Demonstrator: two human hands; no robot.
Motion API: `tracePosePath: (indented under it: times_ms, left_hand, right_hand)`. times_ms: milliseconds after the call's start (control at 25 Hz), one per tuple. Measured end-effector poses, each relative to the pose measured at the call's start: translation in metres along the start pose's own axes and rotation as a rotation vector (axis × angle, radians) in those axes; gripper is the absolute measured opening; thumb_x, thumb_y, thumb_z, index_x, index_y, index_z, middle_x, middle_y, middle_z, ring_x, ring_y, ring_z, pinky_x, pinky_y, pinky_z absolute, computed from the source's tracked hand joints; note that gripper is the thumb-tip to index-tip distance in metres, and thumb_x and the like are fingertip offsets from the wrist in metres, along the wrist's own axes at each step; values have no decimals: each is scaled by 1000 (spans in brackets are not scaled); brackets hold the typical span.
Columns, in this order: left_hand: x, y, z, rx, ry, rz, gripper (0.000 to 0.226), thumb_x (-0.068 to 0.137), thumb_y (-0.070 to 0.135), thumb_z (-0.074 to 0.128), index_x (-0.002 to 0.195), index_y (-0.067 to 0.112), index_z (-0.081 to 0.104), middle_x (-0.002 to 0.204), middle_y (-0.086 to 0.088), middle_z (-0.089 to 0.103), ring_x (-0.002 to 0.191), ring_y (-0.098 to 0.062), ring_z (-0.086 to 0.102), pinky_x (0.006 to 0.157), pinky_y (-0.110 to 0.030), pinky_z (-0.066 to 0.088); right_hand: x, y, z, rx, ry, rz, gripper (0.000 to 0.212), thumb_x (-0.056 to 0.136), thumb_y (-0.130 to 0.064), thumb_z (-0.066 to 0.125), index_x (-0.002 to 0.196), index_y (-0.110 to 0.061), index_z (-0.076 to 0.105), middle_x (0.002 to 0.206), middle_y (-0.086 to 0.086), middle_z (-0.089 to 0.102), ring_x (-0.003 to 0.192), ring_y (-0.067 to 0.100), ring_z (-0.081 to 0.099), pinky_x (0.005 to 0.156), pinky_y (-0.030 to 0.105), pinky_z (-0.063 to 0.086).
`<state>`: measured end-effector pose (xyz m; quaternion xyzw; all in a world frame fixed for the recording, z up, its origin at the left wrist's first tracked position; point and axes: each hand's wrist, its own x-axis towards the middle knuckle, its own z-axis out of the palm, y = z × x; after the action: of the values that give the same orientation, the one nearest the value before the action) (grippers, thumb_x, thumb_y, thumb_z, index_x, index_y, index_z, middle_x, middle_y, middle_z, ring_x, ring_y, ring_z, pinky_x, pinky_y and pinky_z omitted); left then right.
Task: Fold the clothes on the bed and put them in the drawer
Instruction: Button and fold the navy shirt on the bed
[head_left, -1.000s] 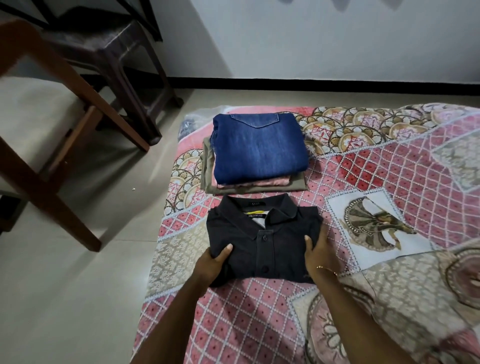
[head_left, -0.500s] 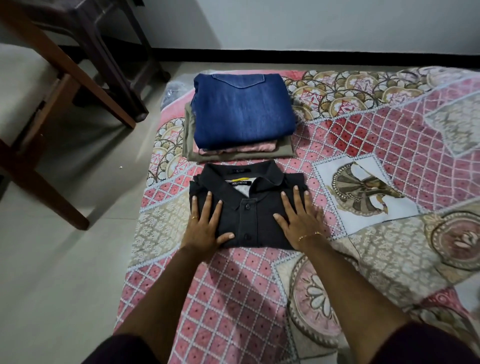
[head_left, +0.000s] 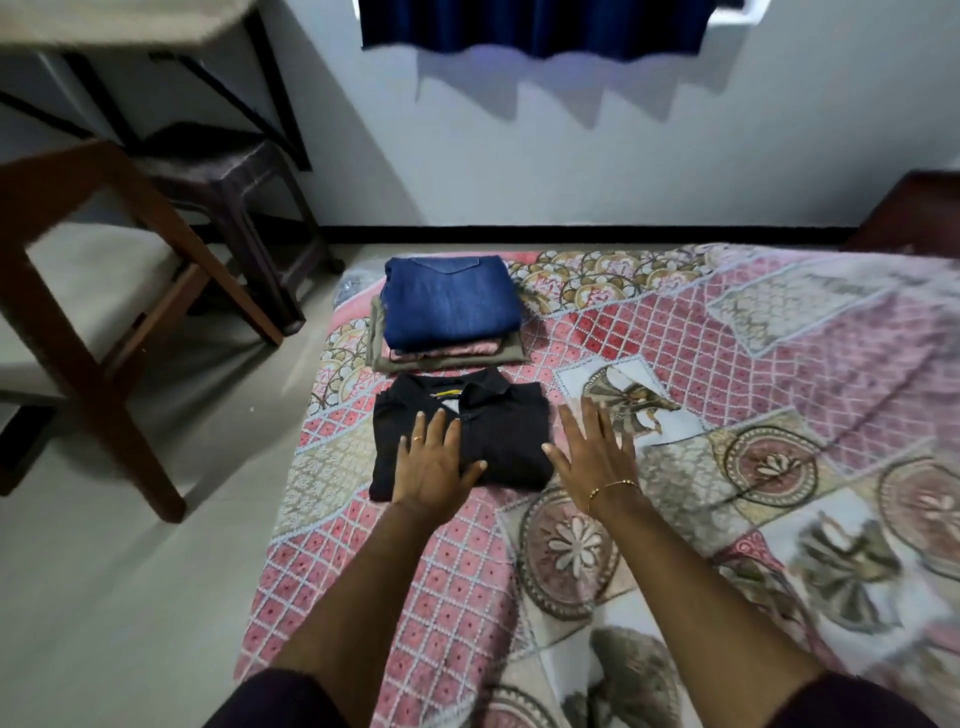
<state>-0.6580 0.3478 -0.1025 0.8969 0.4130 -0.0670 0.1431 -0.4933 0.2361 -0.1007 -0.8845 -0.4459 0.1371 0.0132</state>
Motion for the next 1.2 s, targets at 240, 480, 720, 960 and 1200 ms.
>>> tracePosePath:
  times_ms: [240, 480, 720, 960, 1200]
  left_hand:
    - [-82, 104, -87, 43, 218, 191, 64, 98, 47, 33, 148, 12, 18, 158, -7, 10, 146, -24, 0, 118, -44, 10]
    - [-137, 247, -144, 117, 334, 433, 66, 97, 49, 32, 149, 12, 14, 158, -8, 9, 146, -27, 2, 117, -45, 11]
    - [-148, 425, -128, 145, 345, 679, 63, 96, 48, 37, 145, 11, 23, 156, -9, 17, 146, -28, 6, 115, -42, 21]
    - [-159, 615, -67, 72, 276, 811, 56, 95, 41, 45, 141, 12, 32, 151, -7, 25, 143, -25, 16, 109, -38, 28]
    - [-135, 725, -1, 106, 141, 812, 42, 94, 40, 46, 122, 9, 51, 136, -10, 42, 134, -28, 29, 103, -37, 34]
  right_hand:
    - [-112, 38, -111, 19, 203, 2, 59, 99, -41, 30, 150, -25, 5, 158, 4, -5, 145, 24, -2, 114, 49, 9]
    - [-217, 134, -189, -12, 368, 120, 60, 99, -45, 28, 150, -25, 3, 158, 5, -8, 145, 24, -4, 114, 51, 9]
    - [-291, 295, -224, -6, 398, 315, 60, 99, -44, 28, 150, -25, 3, 158, 6, -5, 145, 25, -3, 114, 52, 7]
    - [-360, 484, -221, -10, 279, 511, 62, 98, -48, 26, 150, -27, -1, 157, 5, -11, 145, 25, -6, 114, 51, 8]
    - [-372, 614, -204, 62, 225, 610, 61, 98, -49, 26, 150, -26, 2, 158, 4, -7, 145, 26, 1, 114, 49, 20]
